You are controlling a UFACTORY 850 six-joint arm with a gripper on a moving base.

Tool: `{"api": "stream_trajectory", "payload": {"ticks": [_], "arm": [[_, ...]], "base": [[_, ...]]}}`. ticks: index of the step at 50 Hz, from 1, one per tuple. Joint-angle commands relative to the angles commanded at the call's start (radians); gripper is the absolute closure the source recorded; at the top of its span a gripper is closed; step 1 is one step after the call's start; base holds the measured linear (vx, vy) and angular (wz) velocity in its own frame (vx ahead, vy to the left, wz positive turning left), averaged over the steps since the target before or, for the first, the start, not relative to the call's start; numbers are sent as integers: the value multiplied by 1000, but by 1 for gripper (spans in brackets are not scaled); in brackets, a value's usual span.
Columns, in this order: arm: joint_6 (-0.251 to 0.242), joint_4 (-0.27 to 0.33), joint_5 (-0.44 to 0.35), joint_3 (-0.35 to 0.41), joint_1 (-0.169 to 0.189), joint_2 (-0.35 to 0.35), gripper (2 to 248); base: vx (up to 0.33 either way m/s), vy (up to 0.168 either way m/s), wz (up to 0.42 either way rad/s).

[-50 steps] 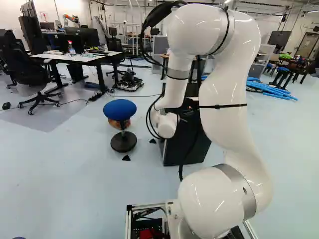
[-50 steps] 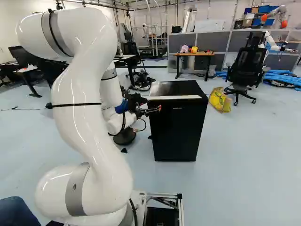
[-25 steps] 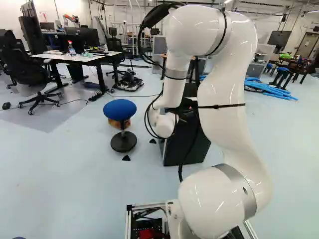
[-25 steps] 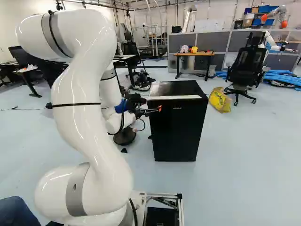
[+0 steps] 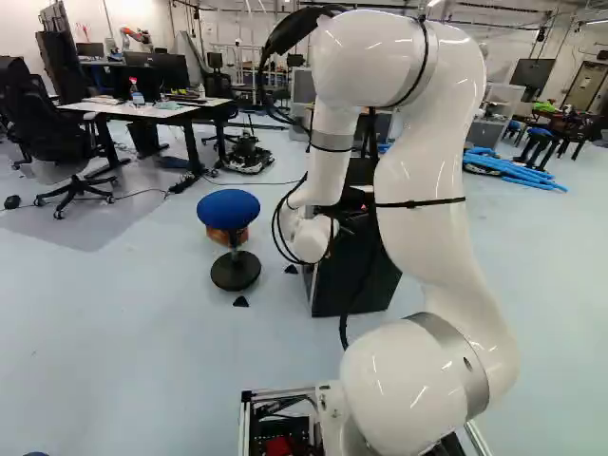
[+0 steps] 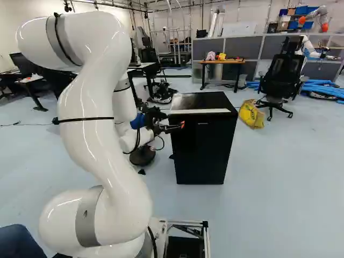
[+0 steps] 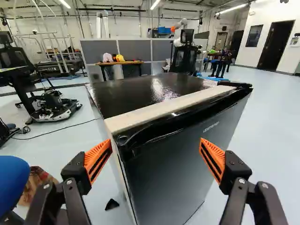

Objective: Grab a drink from the fridge

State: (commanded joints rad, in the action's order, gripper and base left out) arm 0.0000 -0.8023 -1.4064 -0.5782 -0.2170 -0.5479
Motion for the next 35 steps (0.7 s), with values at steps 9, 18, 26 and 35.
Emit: {"api": "stream_trajectory", "payload": {"ticks": [9, 18, 26, 35], "arm": [[0, -23, 0, -2, -9, -1, 3], [0, -46, 0, -5, -18, -3, 3], [0, -69, 0, -6, -26, -4, 3], [0, -95, 0, -9, -36, -5, 3]], "base": [[0, 0, 0], [0, 0, 0], [0, 0, 0], [0, 0, 0]]}}
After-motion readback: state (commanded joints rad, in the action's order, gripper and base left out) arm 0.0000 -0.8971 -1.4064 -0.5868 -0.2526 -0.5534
